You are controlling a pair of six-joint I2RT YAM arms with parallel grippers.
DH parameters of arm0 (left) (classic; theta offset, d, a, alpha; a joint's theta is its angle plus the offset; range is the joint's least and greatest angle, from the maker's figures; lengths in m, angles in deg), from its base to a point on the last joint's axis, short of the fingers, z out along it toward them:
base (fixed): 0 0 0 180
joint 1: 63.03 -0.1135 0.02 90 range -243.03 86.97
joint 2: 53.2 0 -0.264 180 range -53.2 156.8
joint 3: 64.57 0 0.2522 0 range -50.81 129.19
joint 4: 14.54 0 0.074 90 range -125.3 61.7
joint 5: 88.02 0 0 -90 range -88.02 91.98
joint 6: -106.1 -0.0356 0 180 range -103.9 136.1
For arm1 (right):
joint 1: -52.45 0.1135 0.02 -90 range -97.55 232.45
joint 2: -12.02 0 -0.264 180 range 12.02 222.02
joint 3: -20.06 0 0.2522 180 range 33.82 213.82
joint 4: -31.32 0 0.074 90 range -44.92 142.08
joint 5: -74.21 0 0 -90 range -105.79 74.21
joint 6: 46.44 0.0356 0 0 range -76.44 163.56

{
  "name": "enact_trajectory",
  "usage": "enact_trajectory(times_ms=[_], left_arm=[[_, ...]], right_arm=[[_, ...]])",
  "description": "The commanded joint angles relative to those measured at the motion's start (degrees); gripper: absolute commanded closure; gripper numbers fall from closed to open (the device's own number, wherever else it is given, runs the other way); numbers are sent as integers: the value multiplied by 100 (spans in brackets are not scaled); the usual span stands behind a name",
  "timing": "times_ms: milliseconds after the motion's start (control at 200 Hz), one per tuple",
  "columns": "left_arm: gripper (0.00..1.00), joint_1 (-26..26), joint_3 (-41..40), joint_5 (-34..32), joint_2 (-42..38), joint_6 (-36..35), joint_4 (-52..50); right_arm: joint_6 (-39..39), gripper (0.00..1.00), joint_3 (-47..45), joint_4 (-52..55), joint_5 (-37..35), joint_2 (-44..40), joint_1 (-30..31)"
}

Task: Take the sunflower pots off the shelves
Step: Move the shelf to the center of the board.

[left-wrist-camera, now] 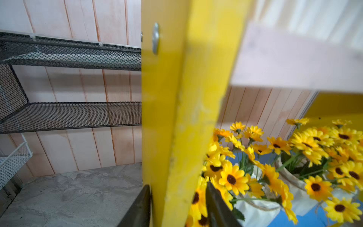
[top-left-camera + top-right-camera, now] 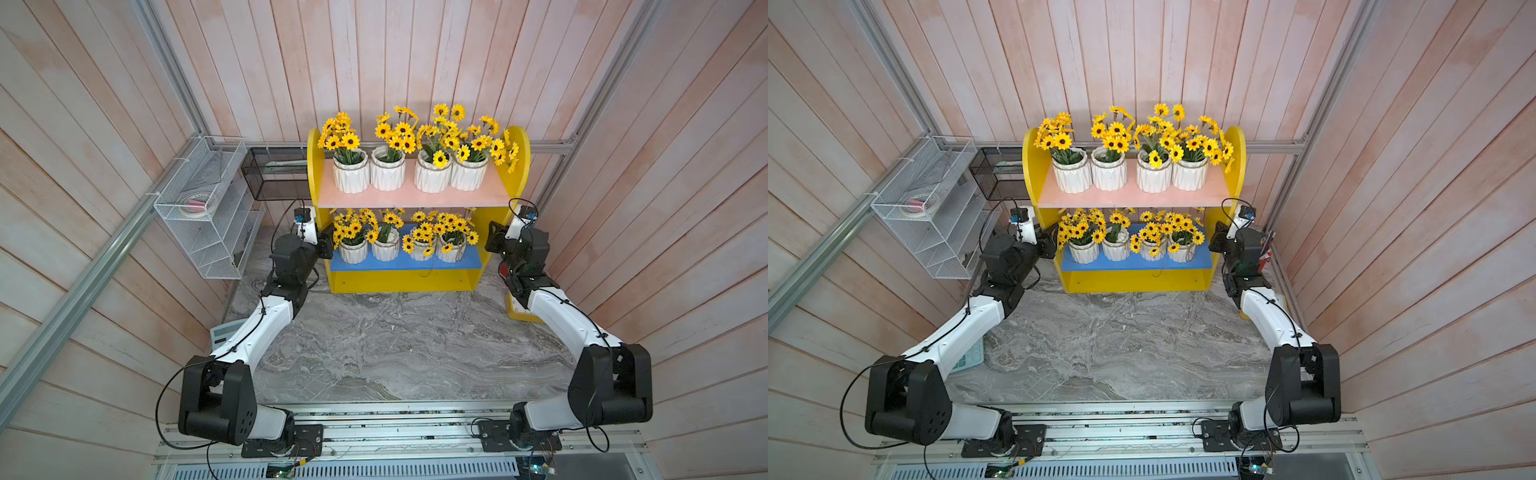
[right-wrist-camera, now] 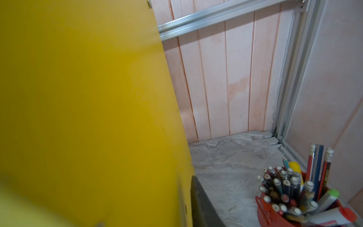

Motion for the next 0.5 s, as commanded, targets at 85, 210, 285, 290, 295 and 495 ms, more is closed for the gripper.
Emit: enact_trajectory(times_ms=[85, 210, 285, 290, 295, 495], left_arm=[[30, -10, -272, 98, -234, 152, 101], [17, -79, -361, 23, -392, 204, 109], [12, -101, -413, 38, -530, 214, 77], [12, -101, -414, 39, -539, 210, 71], [12, -101, -418, 40, -552, 204, 68], [1, -104, -584, -19, -1157, 321, -371]], right_arm=[[36, 51, 267, 520, -278, 92, -256], [66, 43, 180, 567, -321, -46, -253], [59, 39, 136, 640, -312, -152, -253], [54, 39, 137, 647, -306, -160, -254], [56, 39, 133, 650, -303, -173, -250], [84, 35, -53, 919, -386, -632, -237]])
